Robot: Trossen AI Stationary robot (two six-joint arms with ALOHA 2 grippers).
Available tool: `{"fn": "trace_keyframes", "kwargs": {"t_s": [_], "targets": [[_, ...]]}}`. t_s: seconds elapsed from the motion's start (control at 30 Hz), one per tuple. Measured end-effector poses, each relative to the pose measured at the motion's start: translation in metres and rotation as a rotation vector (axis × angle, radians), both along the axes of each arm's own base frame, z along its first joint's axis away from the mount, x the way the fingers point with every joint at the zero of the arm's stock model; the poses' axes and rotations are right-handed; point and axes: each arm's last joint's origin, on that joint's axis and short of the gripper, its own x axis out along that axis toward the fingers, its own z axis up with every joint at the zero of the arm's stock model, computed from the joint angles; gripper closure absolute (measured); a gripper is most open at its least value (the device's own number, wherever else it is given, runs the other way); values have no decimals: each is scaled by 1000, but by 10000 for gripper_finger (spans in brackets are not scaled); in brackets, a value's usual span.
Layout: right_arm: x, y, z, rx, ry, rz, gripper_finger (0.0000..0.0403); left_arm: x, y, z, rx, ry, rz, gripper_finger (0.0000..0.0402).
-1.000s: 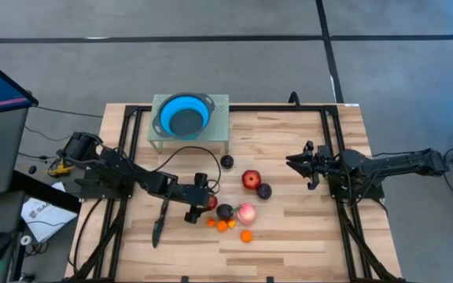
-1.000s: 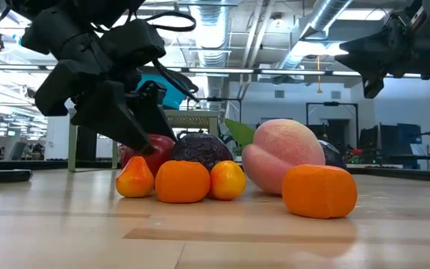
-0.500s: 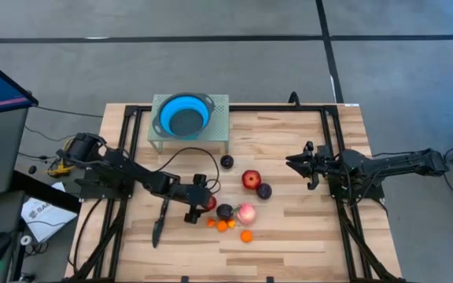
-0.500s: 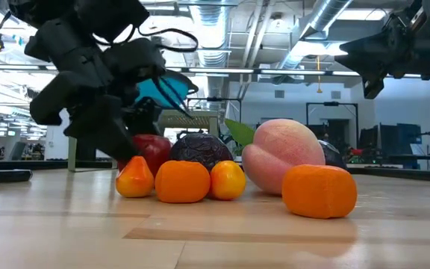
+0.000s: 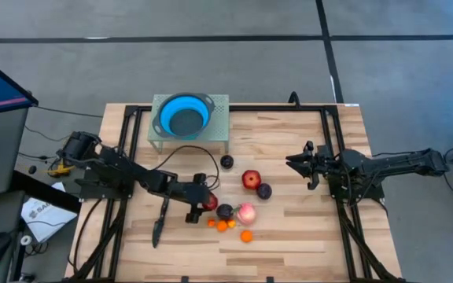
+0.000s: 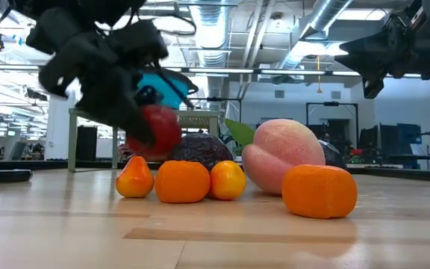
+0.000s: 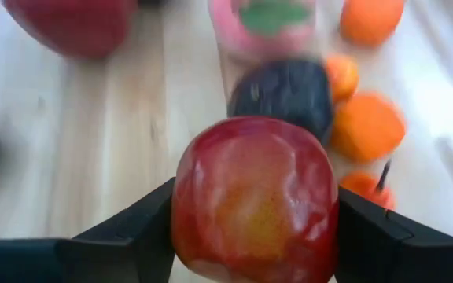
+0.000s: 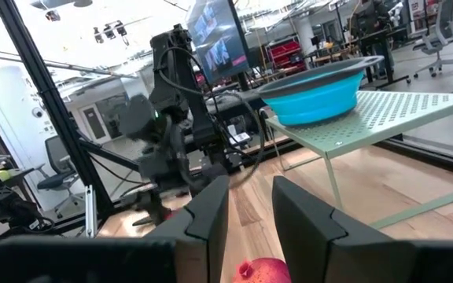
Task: Pick & Place Fruit
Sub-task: Put the red apple into the blue strainer bowl on the shelf
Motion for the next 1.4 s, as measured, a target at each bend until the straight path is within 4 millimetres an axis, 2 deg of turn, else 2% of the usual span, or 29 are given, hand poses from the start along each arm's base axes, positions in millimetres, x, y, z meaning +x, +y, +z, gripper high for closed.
{"fn": "trace_keyframes", "kwargs": {"t_s": [0.13, 0.23, 0.4, 0.53, 0.67, 0.87, 1.0, 1.1, 1.2, 1.3, 1.4], "targets": [[3, 3, 14, -28, -20, 18, 308, 0, 6, 34, -57, -183, 16, 132], [12, 7, 18, -57, 42, 16, 308, 2, 13, 63, -126, -379, -21, 124], [42, 23, 32, -191, 167, 23, 307, 6, 26, 92, -231, -621, -112, 135], [78, 45, 49, -431, 249, 62, 292, 11, 32, 100, -302, -738, -120, 139], [117, 69, 67, -685, 286, 104, 240, 13, 33, 109, -381, -854, -110, 130], [155, 102, 96, -1059, 380, -106, 119, 11, 34, 119, -514, -947, -55, 130], [173, 119, 107, -1177, 428, -241, 69, 10, 37, 121, -555, -964, 51, 132], [186, 127, 105, -1235, 474, -302, 55, 10, 39, 120, -554, -974, 106, 129], [194, 128, 101, -1296, 610, -433, 57, 11, 39, 120, -550, -966, 115, 129], [191, 127, 100, -1273, 734, -581, 71, 2, 40, 130, -557, -964, 116, 134], [185, 130, 98, -1189, 715, -587, 88, -15, 47, 145, -511, -911, 146, 139]]}}
